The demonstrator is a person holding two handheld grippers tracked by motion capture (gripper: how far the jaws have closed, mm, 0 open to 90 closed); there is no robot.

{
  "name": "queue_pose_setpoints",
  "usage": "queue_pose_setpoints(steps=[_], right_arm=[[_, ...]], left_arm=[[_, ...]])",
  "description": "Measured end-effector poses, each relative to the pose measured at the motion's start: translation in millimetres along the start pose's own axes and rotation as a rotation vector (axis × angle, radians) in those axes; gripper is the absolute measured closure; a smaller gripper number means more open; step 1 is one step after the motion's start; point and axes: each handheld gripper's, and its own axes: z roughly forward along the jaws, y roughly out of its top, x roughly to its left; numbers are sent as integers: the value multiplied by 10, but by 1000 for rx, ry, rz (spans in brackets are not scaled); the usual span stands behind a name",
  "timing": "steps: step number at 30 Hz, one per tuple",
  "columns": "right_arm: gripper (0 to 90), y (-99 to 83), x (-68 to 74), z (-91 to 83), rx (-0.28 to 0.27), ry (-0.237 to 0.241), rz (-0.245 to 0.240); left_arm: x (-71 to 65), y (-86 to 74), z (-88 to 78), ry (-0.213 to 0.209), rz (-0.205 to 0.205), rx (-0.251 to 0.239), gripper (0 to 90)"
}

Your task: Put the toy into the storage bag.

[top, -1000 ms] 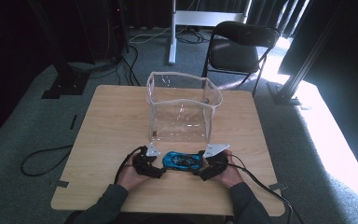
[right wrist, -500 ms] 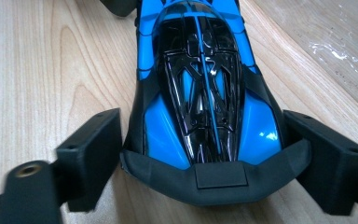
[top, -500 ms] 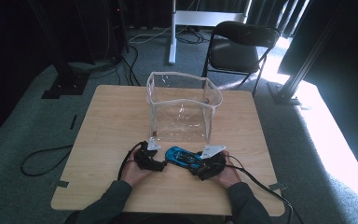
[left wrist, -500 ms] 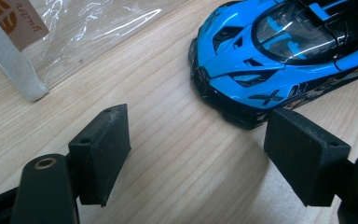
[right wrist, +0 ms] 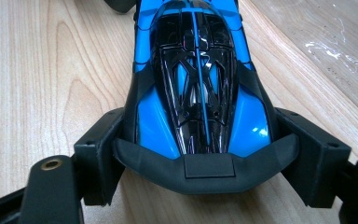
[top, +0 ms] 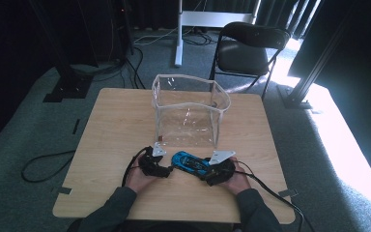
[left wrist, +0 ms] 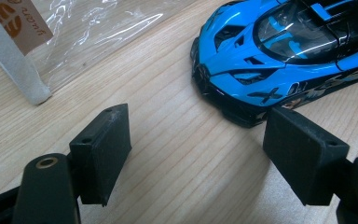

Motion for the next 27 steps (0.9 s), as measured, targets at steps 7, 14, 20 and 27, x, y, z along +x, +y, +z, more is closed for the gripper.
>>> queue_pose_setpoints(steps=[7,14,20,27], right_arm=[[240,34,35,-54,4,-19,-8],[243,102,54,-152,-16,-28,-19],[244,146,17,-290,-97,-43,5],[245,191,4,-378,-132,-48,11]], left_arm=[[-4,-35,-24,-5,19,-4,239],[-5,-49,-37,-5,25,-3,239],[-12,-57,-39,-5,23,-7,239],[-19,-57,-38,-6,23,-9,239]])
